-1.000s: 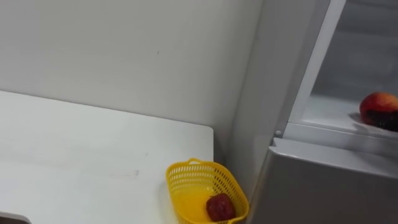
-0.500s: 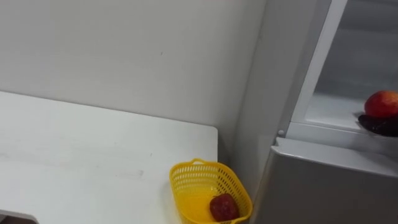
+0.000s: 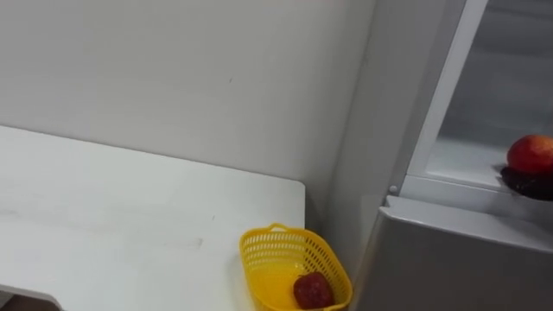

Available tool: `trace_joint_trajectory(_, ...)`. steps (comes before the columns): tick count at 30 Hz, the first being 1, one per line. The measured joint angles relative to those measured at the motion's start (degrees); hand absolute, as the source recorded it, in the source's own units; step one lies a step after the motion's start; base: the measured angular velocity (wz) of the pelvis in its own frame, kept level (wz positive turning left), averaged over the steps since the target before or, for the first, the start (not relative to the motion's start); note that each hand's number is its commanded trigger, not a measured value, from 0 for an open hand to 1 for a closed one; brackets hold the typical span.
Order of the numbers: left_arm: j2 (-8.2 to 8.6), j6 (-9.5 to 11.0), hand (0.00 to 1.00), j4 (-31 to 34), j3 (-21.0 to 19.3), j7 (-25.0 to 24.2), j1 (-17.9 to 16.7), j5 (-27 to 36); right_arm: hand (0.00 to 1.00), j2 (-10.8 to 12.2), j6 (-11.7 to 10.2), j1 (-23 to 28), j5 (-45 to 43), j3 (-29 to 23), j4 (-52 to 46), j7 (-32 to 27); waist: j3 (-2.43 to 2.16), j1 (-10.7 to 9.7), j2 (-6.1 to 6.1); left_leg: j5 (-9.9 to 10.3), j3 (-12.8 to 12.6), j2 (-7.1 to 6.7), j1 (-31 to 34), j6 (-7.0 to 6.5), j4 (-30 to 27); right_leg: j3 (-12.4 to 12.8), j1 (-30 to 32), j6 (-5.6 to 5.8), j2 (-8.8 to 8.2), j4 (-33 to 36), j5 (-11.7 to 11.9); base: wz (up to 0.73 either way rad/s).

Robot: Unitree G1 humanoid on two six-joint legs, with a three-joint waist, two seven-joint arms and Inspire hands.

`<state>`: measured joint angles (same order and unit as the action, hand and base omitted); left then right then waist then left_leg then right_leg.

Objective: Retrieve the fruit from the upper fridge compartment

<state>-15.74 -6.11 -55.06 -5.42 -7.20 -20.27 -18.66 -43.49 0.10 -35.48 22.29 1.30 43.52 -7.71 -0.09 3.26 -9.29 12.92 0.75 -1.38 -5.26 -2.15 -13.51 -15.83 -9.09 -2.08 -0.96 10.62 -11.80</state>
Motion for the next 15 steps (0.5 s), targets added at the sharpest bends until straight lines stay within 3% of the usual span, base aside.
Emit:
trace_joint_trajectory(12,-0.79,0.1,0.0,0.58,-0.09,-0.74,0.03,-0.28,0.01,-0.11,-0.2,-0.6,4.44,-0.36,3.33,4.27,-0.06,-0.38,0.41,-0.03,1.1,-0.33,-0.04,-0.04,-0.36,-0.71,-0.87,0.02,-0.06,-0.64,0.0,0.04)
trace_joint_trajectory(13,-0.78,0.1,0.0,0.58,-0.09,-0.72,0.03,-0.28,0.07,-0.12,-0.2,-0.6,4.6,-0.36,3.34,4.6,-0.11,-0.46,0.49,-0.03,1.15,-0.33,-0.07,-0.04,-0.35,-0.79,-0.97,0.03,-0.04,-0.78,0.02,0.07)
trace_joint_trajectory(14,-0.79,0.11,0.0,0.58,-0.09,-0.67,0.07,-0.29,0.3,-0.25,-0.2,-0.61,4.99,-0.41,3.34,5.2,-0.15,-0.57,0.57,-0.04,1.17,-0.32,-0.13,-0.02,-0.31,-0.85,-1.02,0.03,-0.03,-0.81,0.01,0.0)
trace_joint_trajectory(15,-0.81,0.11,0.0,0.58,-0.14,-0.65,0.0,-0.47,0.6,-0.36,-0.23,-0.61,5.08,-0.44,3.38,5.68,-0.14,-0.61,0.62,-0.07,1.17,-0.3,-0.2,0.02,-0.17,-0.9,-1.0,0.03,-0.01,-0.84,0.01,0.0)
